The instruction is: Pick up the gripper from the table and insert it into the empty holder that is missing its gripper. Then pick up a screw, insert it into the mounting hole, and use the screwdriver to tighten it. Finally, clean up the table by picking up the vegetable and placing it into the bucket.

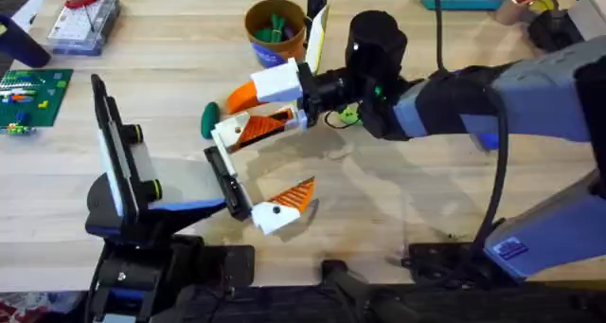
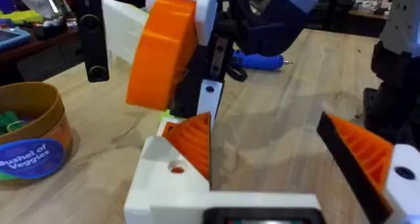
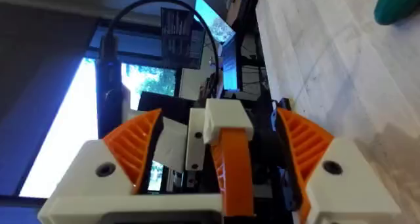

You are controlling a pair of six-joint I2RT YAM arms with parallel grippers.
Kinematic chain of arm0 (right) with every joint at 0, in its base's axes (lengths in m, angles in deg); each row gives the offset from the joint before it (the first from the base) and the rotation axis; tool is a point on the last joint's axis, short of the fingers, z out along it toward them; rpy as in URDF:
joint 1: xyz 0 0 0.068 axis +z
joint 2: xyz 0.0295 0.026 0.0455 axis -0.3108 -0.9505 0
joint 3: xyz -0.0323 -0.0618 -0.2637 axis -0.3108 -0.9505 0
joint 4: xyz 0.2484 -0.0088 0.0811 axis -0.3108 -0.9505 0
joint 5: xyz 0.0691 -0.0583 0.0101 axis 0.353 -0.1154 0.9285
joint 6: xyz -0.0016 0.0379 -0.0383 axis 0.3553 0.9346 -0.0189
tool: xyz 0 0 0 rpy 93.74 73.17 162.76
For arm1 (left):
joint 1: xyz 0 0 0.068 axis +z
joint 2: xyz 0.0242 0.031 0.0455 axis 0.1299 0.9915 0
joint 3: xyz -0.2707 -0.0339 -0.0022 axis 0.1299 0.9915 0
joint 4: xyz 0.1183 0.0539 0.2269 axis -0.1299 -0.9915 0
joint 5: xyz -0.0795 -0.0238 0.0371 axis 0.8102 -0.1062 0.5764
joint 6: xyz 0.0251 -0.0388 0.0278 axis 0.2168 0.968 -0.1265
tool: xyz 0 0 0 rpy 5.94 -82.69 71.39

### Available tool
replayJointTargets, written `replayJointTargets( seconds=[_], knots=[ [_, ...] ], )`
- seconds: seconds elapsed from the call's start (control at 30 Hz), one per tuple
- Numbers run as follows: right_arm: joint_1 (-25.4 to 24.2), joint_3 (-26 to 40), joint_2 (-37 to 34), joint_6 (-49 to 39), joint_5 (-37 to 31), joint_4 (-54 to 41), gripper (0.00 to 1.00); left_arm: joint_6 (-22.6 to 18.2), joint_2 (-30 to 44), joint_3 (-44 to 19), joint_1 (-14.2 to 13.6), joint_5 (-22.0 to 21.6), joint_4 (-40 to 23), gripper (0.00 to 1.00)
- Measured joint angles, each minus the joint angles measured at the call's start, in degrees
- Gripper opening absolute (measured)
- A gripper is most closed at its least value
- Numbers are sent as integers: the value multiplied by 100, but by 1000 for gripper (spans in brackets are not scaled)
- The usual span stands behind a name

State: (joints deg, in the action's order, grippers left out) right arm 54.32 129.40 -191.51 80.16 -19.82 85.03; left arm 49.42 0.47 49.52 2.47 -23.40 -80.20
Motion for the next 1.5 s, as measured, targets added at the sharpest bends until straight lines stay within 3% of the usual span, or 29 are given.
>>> replayJointTargets(
  seconds=[0.3,0.67,1.07,1.17,1.5],
  knots=[
    [-108,0,0,0,1,-2,994,0,0,0,0,24,-2,990],
    [-927,0,0,-678,304,-29,995,0,2,0,0,43,-4,990],
    [-2081,250,0,-2161,-760,-636,995,0,0,0,0,67,-7,990],
    [-2180,653,2,-2790,-1024,-1549,995,0,0,0,0,85,-7,990],
    [-2334,2672,420,-5643,-2490,-7351,995,-2,2,0,0,111,-9,990]
  ],
)
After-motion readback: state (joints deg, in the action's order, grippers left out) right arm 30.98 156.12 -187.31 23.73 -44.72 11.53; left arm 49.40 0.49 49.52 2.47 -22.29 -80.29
